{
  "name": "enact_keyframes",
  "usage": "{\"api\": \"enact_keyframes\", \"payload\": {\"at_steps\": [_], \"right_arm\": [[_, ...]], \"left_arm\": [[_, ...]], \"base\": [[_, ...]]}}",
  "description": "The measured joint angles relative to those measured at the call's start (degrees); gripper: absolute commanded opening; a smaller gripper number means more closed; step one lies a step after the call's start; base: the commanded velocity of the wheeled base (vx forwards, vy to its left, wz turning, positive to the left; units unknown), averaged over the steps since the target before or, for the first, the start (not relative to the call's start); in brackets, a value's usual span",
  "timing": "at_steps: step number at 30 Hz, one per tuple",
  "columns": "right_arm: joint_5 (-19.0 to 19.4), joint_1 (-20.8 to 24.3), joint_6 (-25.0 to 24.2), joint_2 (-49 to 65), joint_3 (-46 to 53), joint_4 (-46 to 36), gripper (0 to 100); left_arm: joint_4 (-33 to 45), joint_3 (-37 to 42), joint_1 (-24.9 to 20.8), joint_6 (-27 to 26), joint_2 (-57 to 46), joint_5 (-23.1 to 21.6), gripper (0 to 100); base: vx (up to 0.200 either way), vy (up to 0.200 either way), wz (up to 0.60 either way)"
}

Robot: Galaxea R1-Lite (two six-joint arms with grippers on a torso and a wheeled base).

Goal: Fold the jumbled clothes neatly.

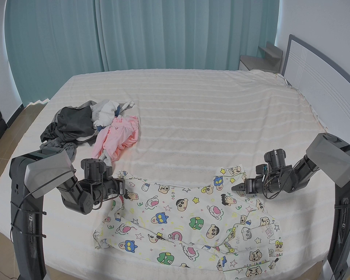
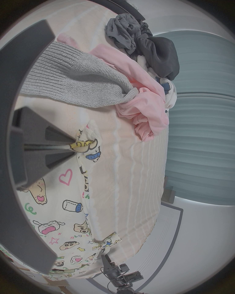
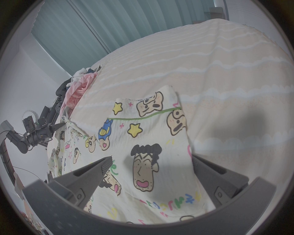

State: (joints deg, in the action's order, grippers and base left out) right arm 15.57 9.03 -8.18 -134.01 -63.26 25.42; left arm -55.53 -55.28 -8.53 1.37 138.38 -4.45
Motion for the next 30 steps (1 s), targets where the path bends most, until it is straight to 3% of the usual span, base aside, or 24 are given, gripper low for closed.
{"api": "enact_keyframes", "payload": {"at_steps": [12, 13, 30], "right_arm": [[0.74, 1.83, -0.27, -1.22, -3.04, -2.71, 100], [0.71, 1.83, -0.29, -1.44, -3.66, -3.39, 0], [0.06, -0.17, -1.91, -1.55, -7.03, -5.68, 0]], "left_arm": [[0.02, 0.11, -0.15, -0.13, 0.0, 1.28, 0], [0.02, 0.11, -0.17, -0.15, 0.0, 1.34, 0], [-2.93, 0.74, -0.17, -0.99, 0.1, 2.24, 0]], "base": [[0.0, 0.0, 0.0], [0.0, 0.0, 0.0], [0.0, 0.0, 0.0]]}}
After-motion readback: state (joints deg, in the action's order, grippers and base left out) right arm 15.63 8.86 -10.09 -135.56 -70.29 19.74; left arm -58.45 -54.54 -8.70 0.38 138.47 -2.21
